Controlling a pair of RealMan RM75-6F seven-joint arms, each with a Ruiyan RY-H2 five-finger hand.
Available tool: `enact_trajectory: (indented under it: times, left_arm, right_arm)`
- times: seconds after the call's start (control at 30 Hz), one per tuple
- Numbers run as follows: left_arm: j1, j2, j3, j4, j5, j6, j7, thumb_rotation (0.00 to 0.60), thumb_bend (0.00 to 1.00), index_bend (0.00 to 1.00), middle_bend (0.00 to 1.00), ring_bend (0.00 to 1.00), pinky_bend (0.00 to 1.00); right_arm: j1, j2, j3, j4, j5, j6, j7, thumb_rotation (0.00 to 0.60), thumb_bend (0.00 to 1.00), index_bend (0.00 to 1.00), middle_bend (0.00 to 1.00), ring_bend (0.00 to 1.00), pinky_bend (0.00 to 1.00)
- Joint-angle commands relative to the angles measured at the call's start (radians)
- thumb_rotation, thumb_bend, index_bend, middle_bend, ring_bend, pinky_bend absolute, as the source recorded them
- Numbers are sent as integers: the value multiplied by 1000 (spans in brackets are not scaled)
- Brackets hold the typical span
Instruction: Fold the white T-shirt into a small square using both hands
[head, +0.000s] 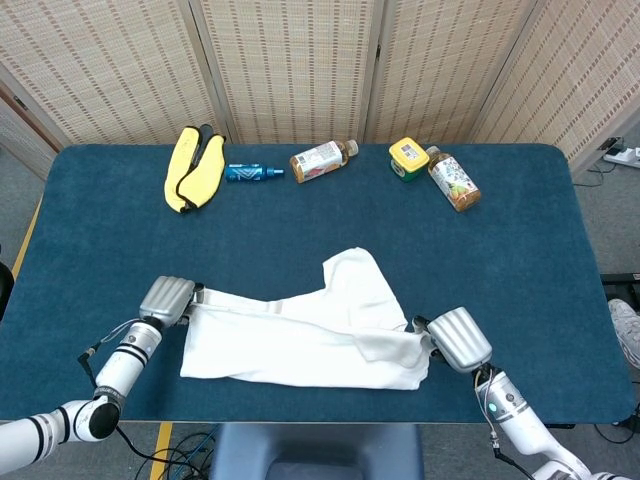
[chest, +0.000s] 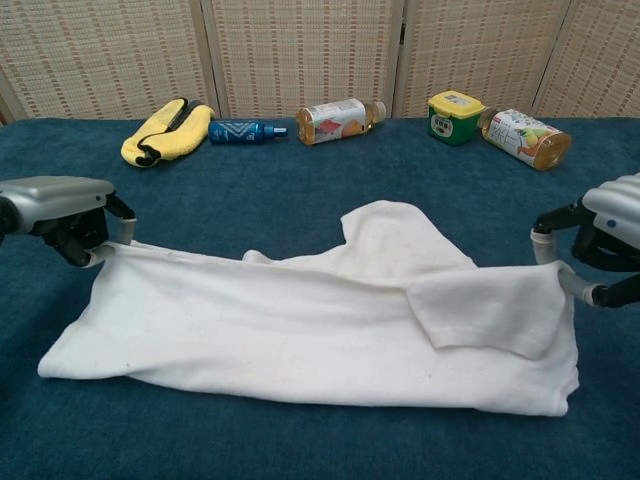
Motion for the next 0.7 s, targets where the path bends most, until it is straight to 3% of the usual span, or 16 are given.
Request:
enact_trajectory:
  times: [0.03,0.53,0.6,0.7]
  left_arm:
    - [-23,-21,7,29,-38,-8,26,600,568,530,937,862,968]
    - [-79,-63,33,114,-156,-14,71,600,568,501,937,862,968]
    - [-80,-64,37,114,-167,-9,75,600,567,442,937,862,968]
    - [-79,-56,41,96,-185,3,80,600,559,266,936,862,968]
  right_arm:
    - [7,-7,1,6,8,-8,-2,600,569,681,999,1000,1000]
    - [37,-42,16,45,45,-24,6,600,571,681,999,1000,1000]
    - [42,-49,17,55,45,-26,9,600,571,681,999,1000,1000]
    - [54,-61,17,75,42,-32,13,600,571,681,999,1000,1000]
